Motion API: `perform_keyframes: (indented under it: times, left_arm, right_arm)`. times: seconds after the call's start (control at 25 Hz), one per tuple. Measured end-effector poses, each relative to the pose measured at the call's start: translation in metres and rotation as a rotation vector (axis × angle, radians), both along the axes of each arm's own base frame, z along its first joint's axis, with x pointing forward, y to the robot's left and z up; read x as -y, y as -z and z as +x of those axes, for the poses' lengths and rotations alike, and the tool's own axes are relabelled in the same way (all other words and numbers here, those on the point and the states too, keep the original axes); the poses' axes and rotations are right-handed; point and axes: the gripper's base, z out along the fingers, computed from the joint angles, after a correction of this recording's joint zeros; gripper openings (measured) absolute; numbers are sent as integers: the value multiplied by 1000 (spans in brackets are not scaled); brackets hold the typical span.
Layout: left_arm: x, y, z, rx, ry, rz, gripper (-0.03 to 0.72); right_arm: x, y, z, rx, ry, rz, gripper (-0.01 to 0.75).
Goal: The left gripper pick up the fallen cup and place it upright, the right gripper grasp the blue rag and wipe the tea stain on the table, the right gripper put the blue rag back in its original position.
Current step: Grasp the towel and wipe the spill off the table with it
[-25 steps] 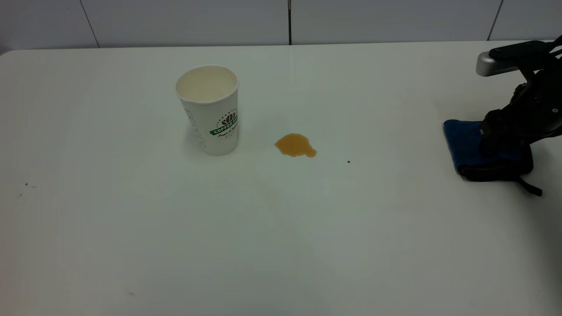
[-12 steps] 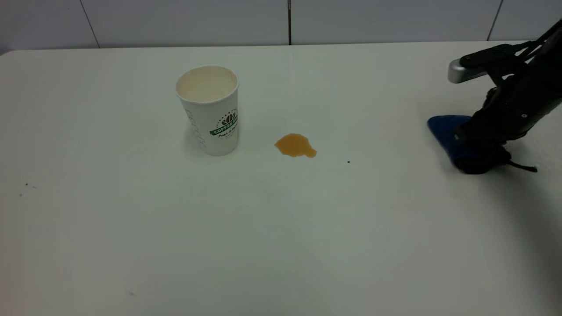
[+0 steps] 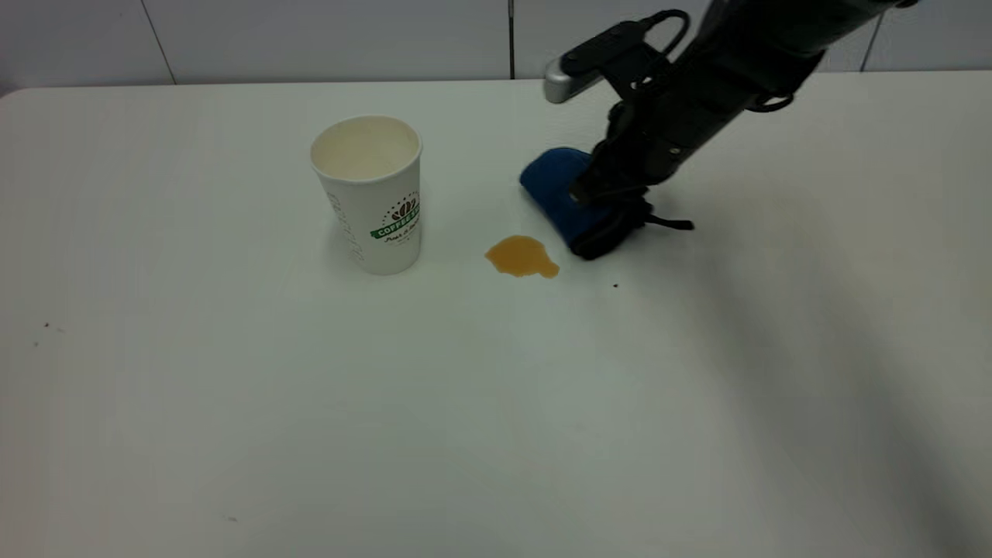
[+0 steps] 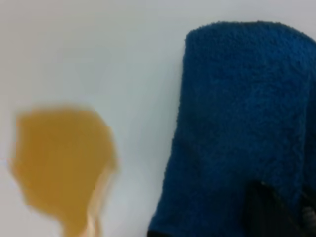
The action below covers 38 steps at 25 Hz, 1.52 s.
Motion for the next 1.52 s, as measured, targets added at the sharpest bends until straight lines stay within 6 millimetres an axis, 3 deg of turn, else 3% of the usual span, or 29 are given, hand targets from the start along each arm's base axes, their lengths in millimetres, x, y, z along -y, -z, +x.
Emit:
perform_keyframes:
  times: [0.2,0.48,0.8,1.0,1.16,1.52]
  left_arm:
    - [0,0,0,0,0,0,547]
    - [0,0,0,0,0,0,547]
    - [0,0,0,0,0,0,547]
    - [0,0,0,0,0,0,547]
    - [0,0,0,0,0,0,547]
    - [0,0,0,0,1,1,547]
  right_arm:
    - [-39,11,5,-11,-92,27,61]
    - [-58,18,-10,-135,-202,29,60]
    - [-51,17,-28,-350,-312,-84,60]
    - [-24,13,-12,-287,-79,-237,60]
    - [-9,11,4,-162,111,-208,60]
    - [-29,13,0,-191,138,-28,60]
